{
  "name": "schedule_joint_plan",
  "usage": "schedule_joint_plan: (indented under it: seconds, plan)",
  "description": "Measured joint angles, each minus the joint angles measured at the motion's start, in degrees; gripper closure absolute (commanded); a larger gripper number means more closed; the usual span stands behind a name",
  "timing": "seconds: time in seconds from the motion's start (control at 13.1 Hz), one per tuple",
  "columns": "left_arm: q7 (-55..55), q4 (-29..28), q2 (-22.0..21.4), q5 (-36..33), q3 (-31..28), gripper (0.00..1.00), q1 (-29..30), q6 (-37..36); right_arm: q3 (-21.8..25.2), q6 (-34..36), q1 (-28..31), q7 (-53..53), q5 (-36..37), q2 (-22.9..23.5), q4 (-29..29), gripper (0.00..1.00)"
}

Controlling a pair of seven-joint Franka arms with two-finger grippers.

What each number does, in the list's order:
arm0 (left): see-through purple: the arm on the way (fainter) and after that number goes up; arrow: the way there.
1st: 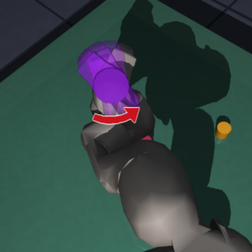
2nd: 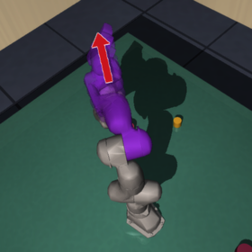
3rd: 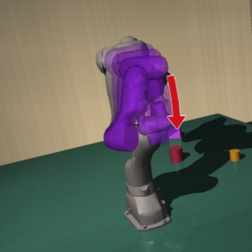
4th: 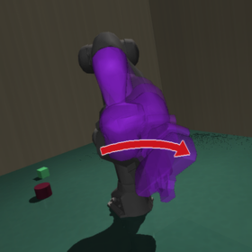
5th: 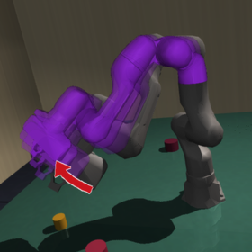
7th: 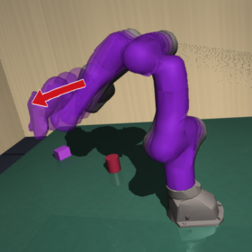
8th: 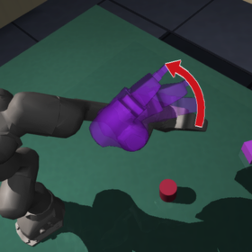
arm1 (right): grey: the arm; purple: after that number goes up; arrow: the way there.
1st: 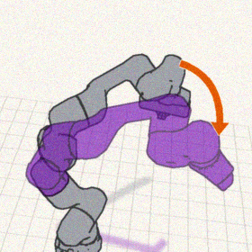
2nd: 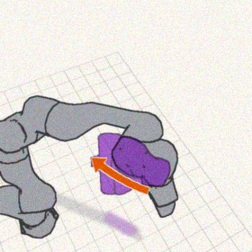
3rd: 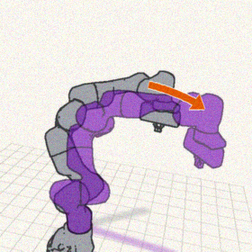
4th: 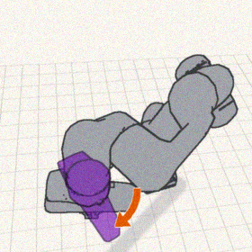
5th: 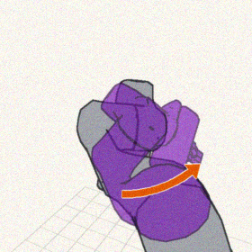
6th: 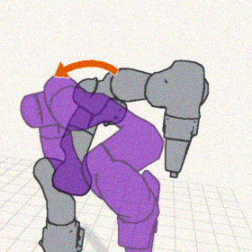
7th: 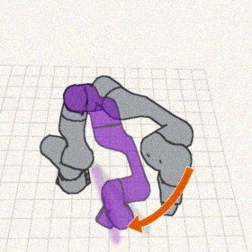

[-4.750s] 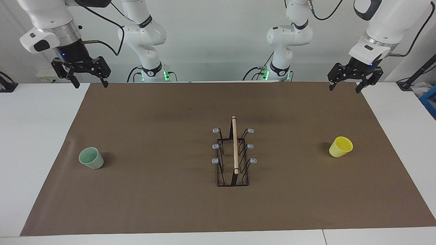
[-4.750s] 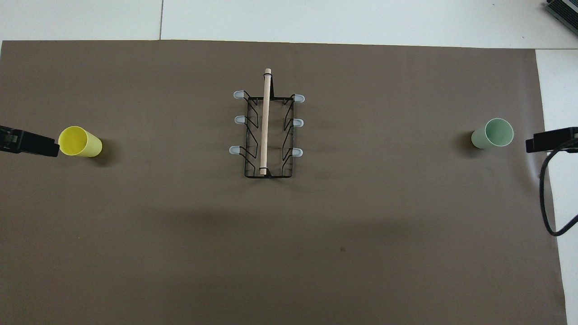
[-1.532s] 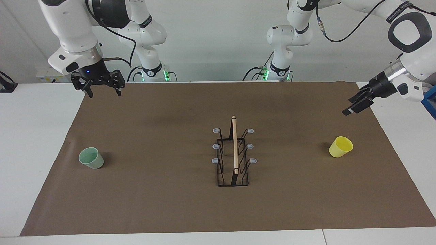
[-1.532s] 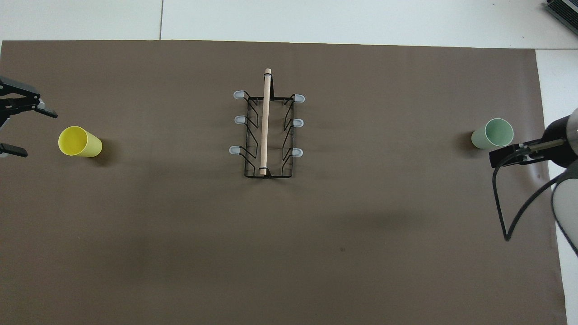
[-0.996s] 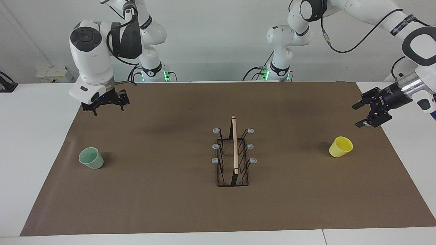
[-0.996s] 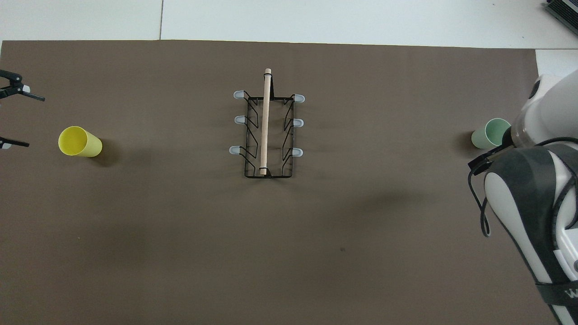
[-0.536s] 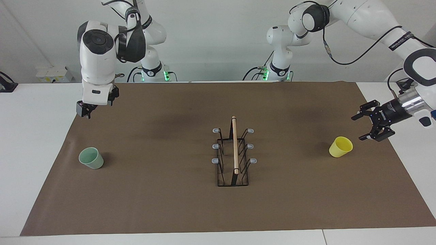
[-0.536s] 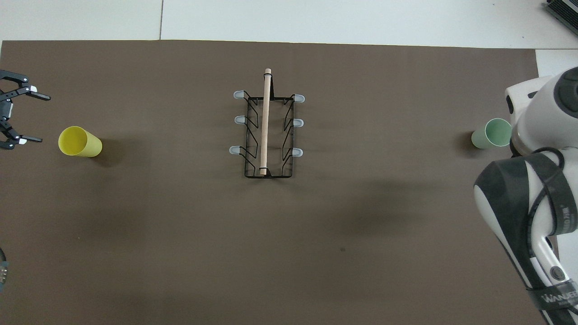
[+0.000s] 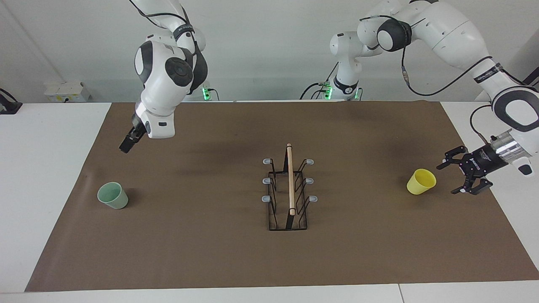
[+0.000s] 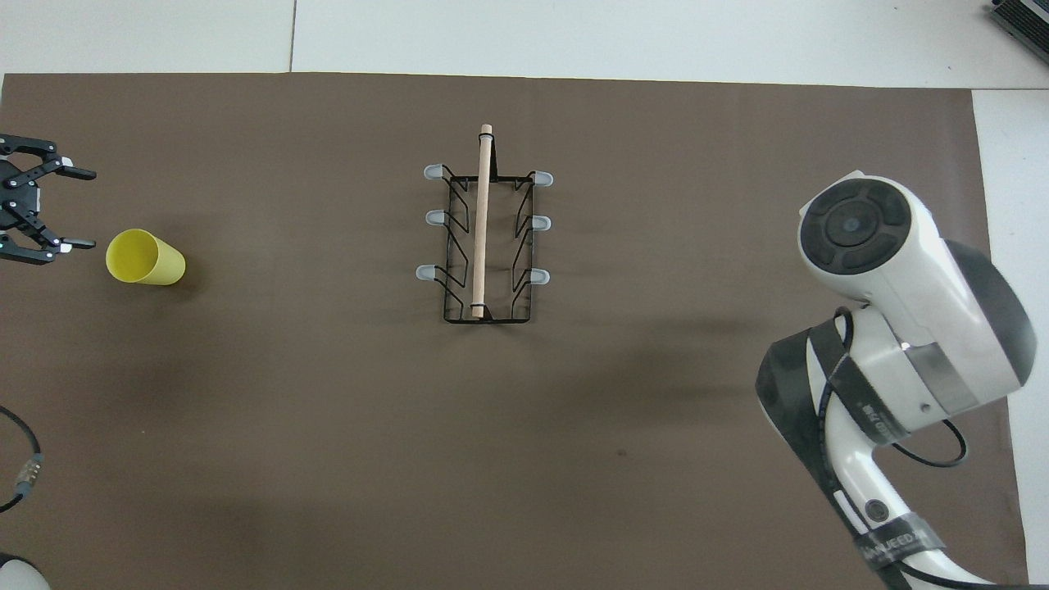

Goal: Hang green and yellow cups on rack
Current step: 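Open the left gripper at the yellow cup while the right gripper reaches the green cup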

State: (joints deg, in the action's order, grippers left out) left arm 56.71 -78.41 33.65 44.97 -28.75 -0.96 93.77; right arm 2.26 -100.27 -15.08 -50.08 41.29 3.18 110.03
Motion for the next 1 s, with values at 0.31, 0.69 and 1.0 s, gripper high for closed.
schedule_joint_plan:
  seconds: [0.31,0.69,1.0]
  plan:
    - [0.0,-4.9,0.0,0.5,-0.2,0.00,1.0,3.6,0.1,-4.6,-0.3,-0.1,7.3,2.4,3.6,0.00]
    - [-4.5,-12.6,-0.1,5.2,-0.3,0.00,2.9,5.5,0.5,-12.3,1.8,-0.1,14.0,6.2,7.3,0.00]
    - [-8.1,-19.0,-1.8,8.8,-0.1,0.00,2.6,8.4,0.5,-13.2,1.9,4.7,18.4,11.8,7.4,0.00]
